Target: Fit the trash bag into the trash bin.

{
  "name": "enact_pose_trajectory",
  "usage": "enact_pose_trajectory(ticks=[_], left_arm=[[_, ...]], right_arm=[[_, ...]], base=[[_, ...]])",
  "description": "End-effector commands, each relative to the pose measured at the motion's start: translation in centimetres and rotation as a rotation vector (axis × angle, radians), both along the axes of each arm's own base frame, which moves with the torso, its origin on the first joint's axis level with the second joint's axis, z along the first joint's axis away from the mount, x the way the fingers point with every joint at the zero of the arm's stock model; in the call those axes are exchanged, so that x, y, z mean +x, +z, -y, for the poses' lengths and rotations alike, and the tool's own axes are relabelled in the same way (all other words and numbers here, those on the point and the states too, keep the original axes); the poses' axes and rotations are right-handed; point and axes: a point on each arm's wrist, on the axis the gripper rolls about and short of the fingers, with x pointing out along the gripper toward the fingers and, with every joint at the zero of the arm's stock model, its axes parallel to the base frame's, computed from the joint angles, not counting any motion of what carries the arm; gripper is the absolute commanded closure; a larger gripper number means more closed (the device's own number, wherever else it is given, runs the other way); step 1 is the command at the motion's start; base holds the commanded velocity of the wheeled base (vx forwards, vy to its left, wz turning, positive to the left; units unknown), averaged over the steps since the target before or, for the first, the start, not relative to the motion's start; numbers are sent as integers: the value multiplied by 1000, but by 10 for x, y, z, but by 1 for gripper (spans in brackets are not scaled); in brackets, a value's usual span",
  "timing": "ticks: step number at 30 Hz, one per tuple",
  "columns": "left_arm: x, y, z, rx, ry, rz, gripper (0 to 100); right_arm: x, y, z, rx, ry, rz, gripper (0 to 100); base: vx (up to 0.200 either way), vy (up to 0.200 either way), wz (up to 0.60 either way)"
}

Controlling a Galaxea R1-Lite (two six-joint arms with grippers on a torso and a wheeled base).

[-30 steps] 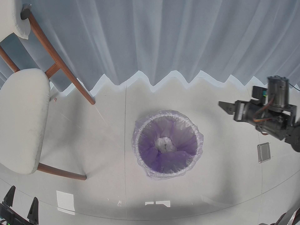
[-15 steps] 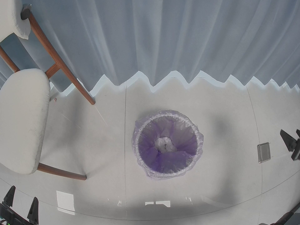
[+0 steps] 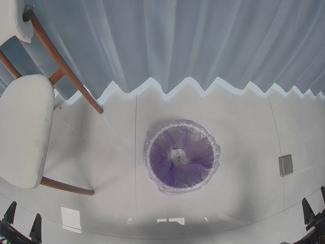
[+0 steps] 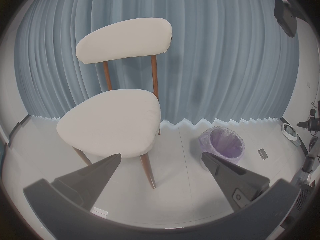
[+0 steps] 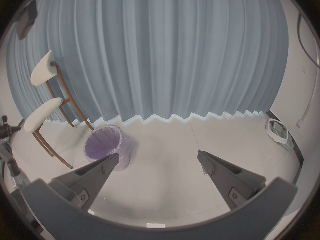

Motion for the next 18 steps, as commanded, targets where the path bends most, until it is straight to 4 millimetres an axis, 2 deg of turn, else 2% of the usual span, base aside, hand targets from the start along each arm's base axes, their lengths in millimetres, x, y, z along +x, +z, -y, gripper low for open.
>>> enact_pose_trajectory(ticks=[1,18], left_arm=[[1,-4,0,-1,-1,-7,0],[1,-4,0,-1,-1,-6,0]], right_arm=[[-8,-18,0,-3,-17,78,0],[-8,-18,0,-2,-37,76,0]], base=[[0,0,0],[0,0,0]])
